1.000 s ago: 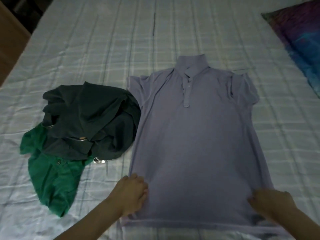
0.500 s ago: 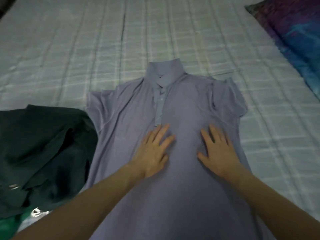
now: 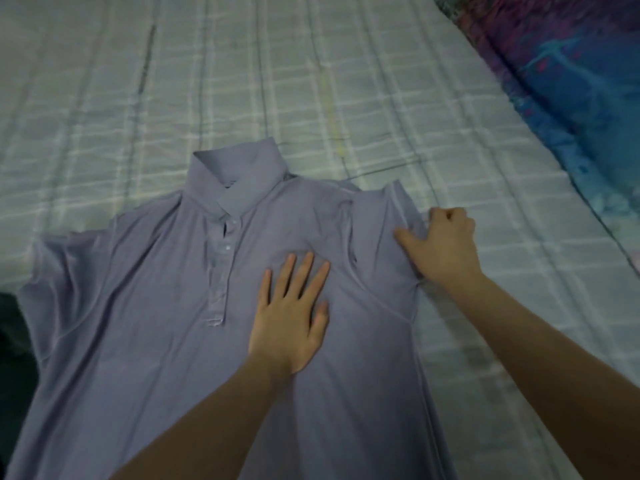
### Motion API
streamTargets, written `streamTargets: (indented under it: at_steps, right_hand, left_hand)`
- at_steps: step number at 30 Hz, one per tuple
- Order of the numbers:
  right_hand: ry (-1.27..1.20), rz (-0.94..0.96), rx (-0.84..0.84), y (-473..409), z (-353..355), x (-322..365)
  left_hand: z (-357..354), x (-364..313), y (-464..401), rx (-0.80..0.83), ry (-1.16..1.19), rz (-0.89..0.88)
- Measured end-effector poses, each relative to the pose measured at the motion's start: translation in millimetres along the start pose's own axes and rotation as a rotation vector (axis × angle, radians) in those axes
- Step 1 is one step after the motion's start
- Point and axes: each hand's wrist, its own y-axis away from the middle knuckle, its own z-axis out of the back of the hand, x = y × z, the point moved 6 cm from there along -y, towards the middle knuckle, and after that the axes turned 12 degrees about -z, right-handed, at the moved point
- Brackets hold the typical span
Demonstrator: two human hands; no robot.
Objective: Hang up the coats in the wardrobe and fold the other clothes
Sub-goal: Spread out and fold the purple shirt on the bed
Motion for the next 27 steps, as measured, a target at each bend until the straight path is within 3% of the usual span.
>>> streamTargets:
  at_steps: [7, 13, 18, 23, 25, 27]
  right_hand:
    - [-0.324, 0.097, 0.016, -18.7, 9.3, -9.3]
    - [-0.350, -0.174, 0.092, -23.0, 15.6, -49.1]
    - [-0.188, -0.348, 0.157, -24.1, 25.3, -52.1]
    - [-0.659, -0.542, 0.106, -4.6, 42.1, -46.5]
    - [-0.568, -0.455, -0.032, 8.9, 52.5, -32.9]
    - [-0.374, -0.297, -0.175, 26.4, 65.6, -3.6]
  left_hand:
    - [-1.3, 1.8, -1.7, 0.009, -0.003, 0.013]
    - [-0.9, 0.6, -2.5, 0.021, 0.006, 0.012]
    - [-3.3, 0.9, -4.5, 0.064, 0.054, 0.008]
    - [11.9, 4.9, -13.0, 0.200, 0.214, -0.029]
    - [29.2, 14.5, -12.3, 0.201, 0.346, -0.056]
    - [53.5, 36.1, 1.4, 0.083, 0.434, -0.071]
